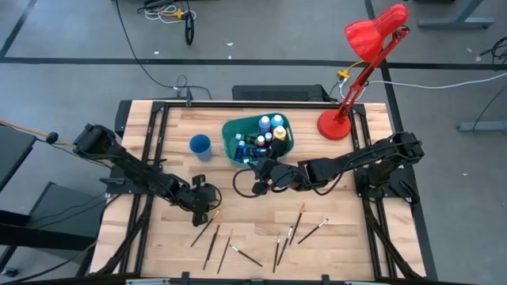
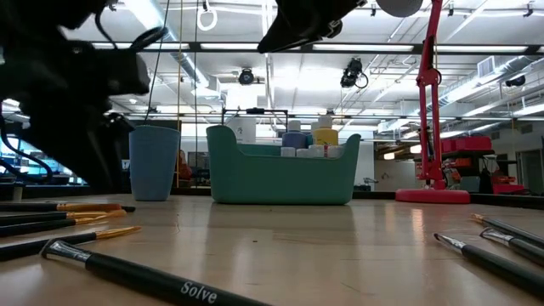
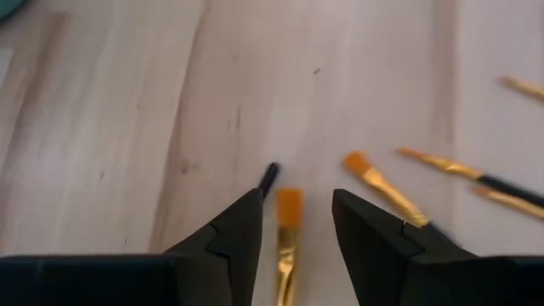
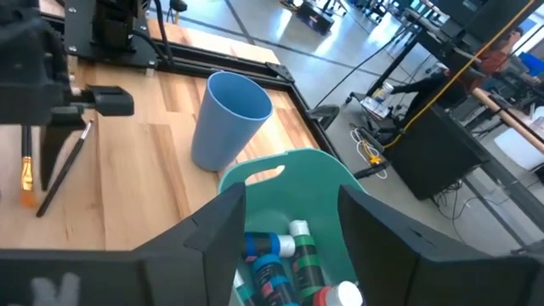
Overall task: Pick & Place Paint Supplies
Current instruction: Put the gold paint brush into the blue cup, then put the silver paint brush into the blue cup
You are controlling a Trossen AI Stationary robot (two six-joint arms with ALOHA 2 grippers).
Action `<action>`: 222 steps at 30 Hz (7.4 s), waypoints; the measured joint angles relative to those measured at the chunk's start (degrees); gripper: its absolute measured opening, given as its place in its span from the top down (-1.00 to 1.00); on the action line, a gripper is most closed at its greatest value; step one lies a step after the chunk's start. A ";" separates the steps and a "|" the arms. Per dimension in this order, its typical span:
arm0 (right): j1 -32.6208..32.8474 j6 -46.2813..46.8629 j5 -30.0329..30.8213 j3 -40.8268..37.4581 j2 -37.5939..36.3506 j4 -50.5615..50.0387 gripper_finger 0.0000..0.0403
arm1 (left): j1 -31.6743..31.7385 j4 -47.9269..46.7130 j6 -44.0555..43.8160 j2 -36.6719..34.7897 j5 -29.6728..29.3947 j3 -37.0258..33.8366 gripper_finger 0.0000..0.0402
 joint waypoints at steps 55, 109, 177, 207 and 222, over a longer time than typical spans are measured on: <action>0.00 -0.04 -6.01 0.02 0.02 -0.67 0.05 | -5.66 -0.96 -7.76 6.62 -9.72 3.22 0.94; 0.00 -7.78 5.95 0.02 0.02 8.93 0.05 | 25.82 48.82 46.63 -37.40 -14.52 -12.65 0.94; -0.26 -6.41 -4.44 0.02 0.00 7.63 0.05 | 26.86 44.12 41.83 -40.46 -5.99 -13.93 0.27; -0.26 -1.50 -8.03 0.02 0.00 6.53 0.05 | 3.95 -18.27 3.12 -30.16 4.02 -16.64 0.27; -0.26 -1.55 -8.02 0.02 0.00 6.55 0.05 | 3.99 -12.39 5.51 -20.94 3.13 -16.40 0.29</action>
